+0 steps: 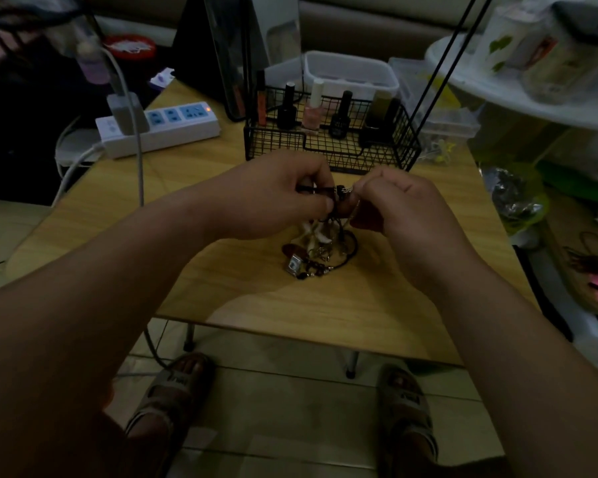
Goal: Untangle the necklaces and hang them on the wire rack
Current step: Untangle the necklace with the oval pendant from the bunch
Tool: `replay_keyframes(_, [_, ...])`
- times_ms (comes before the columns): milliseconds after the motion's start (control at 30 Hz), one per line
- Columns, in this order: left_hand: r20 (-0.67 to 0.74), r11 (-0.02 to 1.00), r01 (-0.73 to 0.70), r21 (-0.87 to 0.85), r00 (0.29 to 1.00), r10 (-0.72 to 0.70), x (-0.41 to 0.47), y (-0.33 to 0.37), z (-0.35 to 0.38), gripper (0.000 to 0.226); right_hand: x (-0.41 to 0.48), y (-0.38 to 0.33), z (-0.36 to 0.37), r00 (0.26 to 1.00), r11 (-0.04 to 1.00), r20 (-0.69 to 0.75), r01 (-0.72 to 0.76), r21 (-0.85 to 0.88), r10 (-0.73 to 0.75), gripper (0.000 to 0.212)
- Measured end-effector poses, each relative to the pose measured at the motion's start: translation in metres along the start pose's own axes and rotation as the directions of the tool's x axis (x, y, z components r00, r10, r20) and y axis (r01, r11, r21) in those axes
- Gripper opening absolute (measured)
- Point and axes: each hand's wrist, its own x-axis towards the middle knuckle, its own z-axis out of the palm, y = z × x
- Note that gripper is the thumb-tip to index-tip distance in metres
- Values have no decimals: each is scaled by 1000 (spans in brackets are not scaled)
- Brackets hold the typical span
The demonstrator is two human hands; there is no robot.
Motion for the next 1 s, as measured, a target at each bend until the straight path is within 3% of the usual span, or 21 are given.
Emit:
replay_keyframes(67, [16,1000,-31,4,999,31,0,1,0,2,2,0,0,999,995,-12,-47,83,48,28])
replay_keyframes(267, [46,995,-73,74,997,69,-3,2,0,12,4,-1,-3,994,999,-100,-51,19,53,48])
replay_keyframes(433, [-19,1000,-16,5,1000,16,-3,7,1,30,4,-3,-4,994,984,-44,-95,153,103,39])
replay_keyframes(633, [-83,994,75,-78,993,-82,1,6,1,31,6,3,-7,996,987,-87,-14,-162,0,36])
replay_keyframes(733, [-69,988,91,-125,993,-100,2,3,0,22,2,3,-5,992,959,-96,49,-280,-78,11])
replay_keyframes(867, [-56,984,94,-154,993,-104,4,-1,3,20,-4,2,1,987,940,-28,140,-312,-157,18])
replay_keyframes(1000, [-70,967,64,-248,994,-84,5,3,5,9,-6,4,11,993,962,39,120,-245,-114,24])
